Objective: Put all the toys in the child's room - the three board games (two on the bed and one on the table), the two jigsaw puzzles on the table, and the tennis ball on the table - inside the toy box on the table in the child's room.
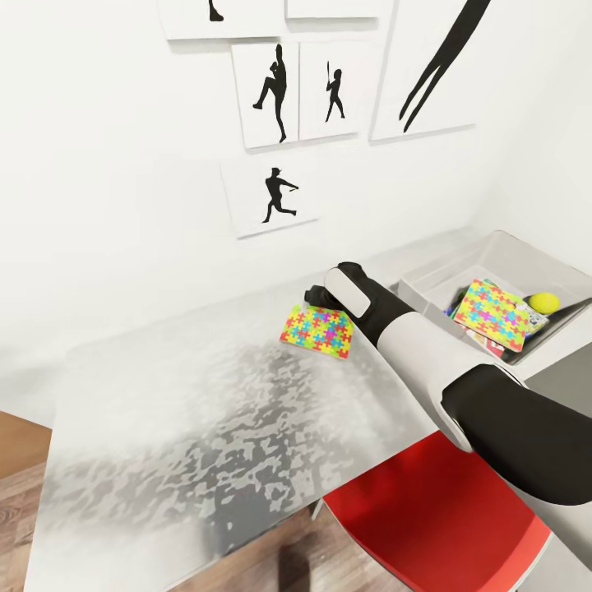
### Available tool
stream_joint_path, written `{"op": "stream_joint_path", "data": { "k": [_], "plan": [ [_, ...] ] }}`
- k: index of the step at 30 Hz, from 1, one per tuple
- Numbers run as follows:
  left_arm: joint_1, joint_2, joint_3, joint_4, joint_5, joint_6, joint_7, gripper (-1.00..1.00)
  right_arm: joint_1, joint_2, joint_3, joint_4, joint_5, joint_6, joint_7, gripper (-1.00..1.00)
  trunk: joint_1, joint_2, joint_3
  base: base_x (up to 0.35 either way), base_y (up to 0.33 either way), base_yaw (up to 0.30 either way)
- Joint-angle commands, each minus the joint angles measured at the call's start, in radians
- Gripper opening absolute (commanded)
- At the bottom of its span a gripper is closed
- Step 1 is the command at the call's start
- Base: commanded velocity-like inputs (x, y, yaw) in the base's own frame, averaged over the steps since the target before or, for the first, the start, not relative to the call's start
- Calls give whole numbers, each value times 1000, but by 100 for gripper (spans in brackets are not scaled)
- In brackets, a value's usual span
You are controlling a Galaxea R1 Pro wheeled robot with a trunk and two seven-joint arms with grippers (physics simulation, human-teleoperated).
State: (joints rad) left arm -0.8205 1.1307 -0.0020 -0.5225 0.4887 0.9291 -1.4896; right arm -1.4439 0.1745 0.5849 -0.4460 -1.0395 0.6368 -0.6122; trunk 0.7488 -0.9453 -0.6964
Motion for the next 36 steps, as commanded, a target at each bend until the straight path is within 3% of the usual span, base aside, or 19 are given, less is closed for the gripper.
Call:
{"op": "stream_joint_path", "data": {
  "k": [1, 4, 8, 36],
  "plan": [
    [0, 12, 0, -4, 2, 14, -4, 100, -1, 0, 3, 0, -6, 2, -6, 100, 0, -1, -1, 0, 0, 0],
    [0, 43, 4, -17, 2, 30, -5, 100, -1, 0, 2, -1, -7, 2, -5, 100, 0, -1, -1, 0, 0, 0],
    [0, 55, 6, -22, 2, 37, -5, 100, -1, 0, 2, -2, -8, 0, -5, 100, 0, -1, -1, 0, 0, 0],
    [0, 70, 12, -25, 2, 36, -5, 100, -1, 0, 3, -104, -2, -20, -18, 100, 0, -1, -1, 0, 0, 0]
  ]
}}
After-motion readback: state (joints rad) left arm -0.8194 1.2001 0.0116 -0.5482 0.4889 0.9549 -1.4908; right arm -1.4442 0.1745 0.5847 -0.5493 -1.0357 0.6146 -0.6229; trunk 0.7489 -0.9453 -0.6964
